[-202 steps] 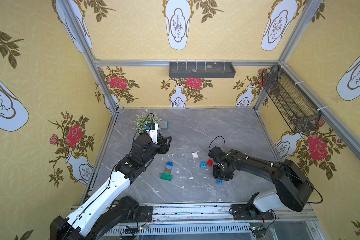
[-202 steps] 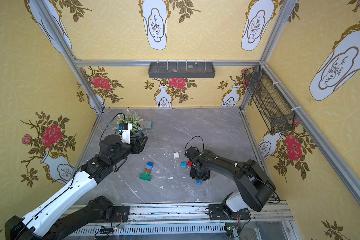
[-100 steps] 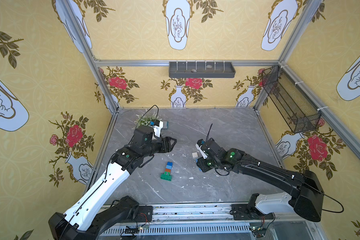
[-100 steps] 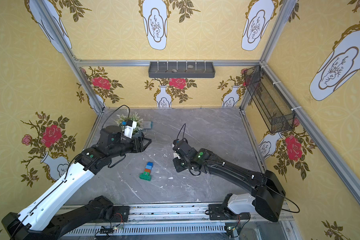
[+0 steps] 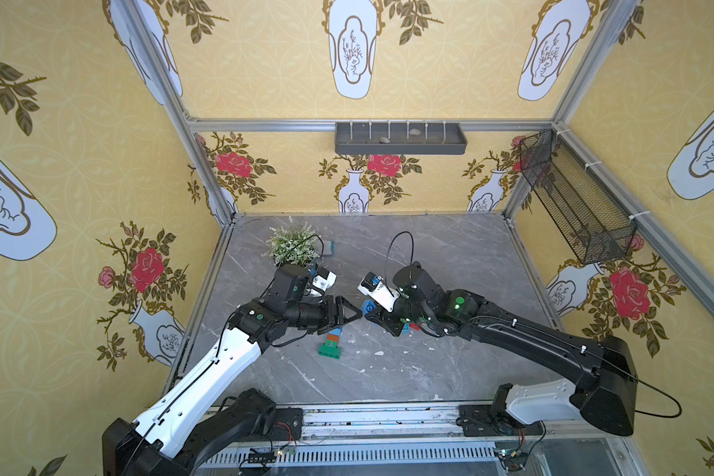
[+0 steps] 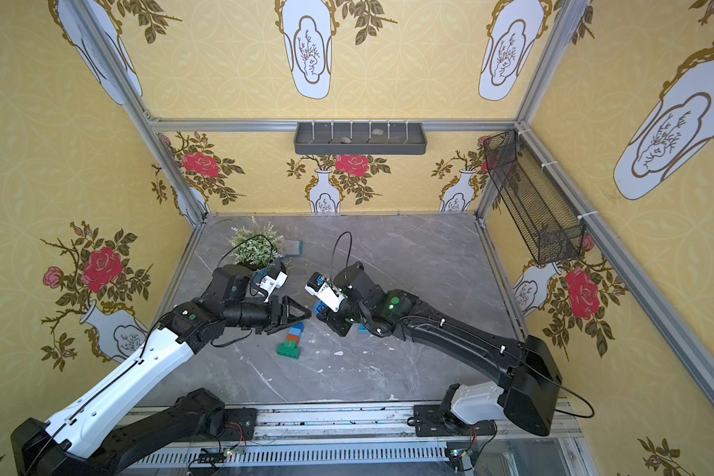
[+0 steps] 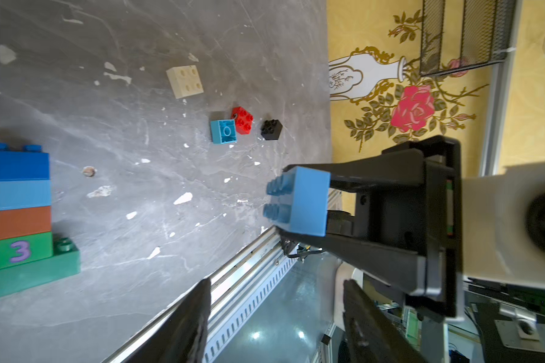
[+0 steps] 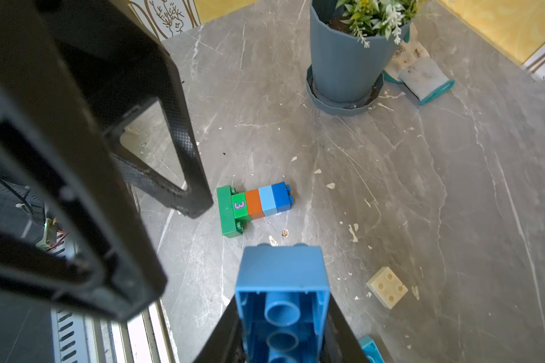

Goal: Assemble the number 1 with lego
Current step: Pick up the lego brick from the center of the board.

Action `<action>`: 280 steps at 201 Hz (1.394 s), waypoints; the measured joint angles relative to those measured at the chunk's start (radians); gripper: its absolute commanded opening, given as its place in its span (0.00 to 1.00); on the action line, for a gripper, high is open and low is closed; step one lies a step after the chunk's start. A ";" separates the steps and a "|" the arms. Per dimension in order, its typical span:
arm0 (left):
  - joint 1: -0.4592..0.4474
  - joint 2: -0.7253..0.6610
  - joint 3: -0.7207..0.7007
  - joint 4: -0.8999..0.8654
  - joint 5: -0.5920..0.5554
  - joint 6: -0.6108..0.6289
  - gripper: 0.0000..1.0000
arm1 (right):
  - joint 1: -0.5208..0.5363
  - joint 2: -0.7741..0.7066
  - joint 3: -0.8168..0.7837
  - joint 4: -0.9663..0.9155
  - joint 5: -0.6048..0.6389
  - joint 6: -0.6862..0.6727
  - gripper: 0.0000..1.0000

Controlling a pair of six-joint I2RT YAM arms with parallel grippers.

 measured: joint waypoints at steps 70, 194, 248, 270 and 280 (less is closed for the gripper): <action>0.000 0.038 -0.018 0.045 0.019 -0.069 0.51 | 0.049 0.022 0.014 0.004 -0.035 -0.074 0.35; 0.000 0.056 -0.010 0.042 0.019 -0.045 0.24 | 0.049 0.041 0.021 0.005 -0.079 -0.089 0.37; 0.000 0.068 0.003 0.028 0.008 -0.057 0.17 | 0.040 0.000 0.005 0.024 -0.084 -0.084 0.62; 0.003 0.071 0.005 0.013 -0.012 -0.081 0.16 | 0.039 -0.050 -0.029 0.050 -0.045 -0.077 0.68; 0.008 0.071 0.005 0.010 -0.025 -0.109 0.17 | 0.039 -0.082 -0.056 0.060 -0.026 -0.075 0.68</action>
